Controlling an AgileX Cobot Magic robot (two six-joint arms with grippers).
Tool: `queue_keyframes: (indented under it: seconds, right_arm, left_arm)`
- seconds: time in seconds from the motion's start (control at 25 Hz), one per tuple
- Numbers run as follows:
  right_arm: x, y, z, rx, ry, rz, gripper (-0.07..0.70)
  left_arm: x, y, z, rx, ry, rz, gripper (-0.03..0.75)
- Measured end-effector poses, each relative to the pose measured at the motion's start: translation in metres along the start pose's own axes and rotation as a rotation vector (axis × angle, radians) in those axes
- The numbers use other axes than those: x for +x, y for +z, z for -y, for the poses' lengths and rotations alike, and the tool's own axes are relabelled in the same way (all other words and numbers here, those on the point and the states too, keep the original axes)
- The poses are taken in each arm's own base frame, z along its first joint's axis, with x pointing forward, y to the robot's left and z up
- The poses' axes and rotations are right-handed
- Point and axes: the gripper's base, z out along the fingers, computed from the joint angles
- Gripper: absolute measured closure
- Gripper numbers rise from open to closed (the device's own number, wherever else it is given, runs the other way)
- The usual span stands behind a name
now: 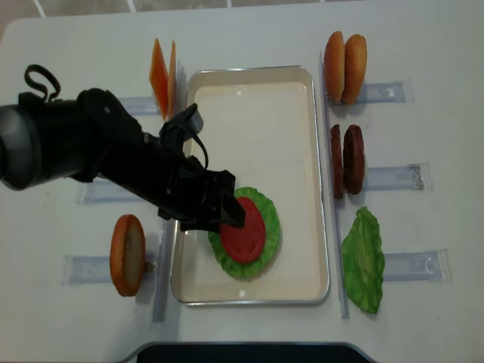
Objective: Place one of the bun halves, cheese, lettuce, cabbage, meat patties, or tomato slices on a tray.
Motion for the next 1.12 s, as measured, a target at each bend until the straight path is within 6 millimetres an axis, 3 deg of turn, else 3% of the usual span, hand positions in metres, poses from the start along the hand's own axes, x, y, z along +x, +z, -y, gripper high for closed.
queue_keyframes:
  seconds: [0.32, 1.12]
  right_arm:
    - [0.0, 0.0, 0.0, 0.0, 0.0, 0.0, 0.15]
    - [0.0, 0.0, 0.0, 0.0, 0.0, 0.0, 0.16]
  left_arm:
    - [-0.007, -0.006, -0.004, -0.116, 0.017, 0.003, 0.284]
    - [-0.05, -0.059, 0.008, -0.415, 0.114, 0.062, 0.283]
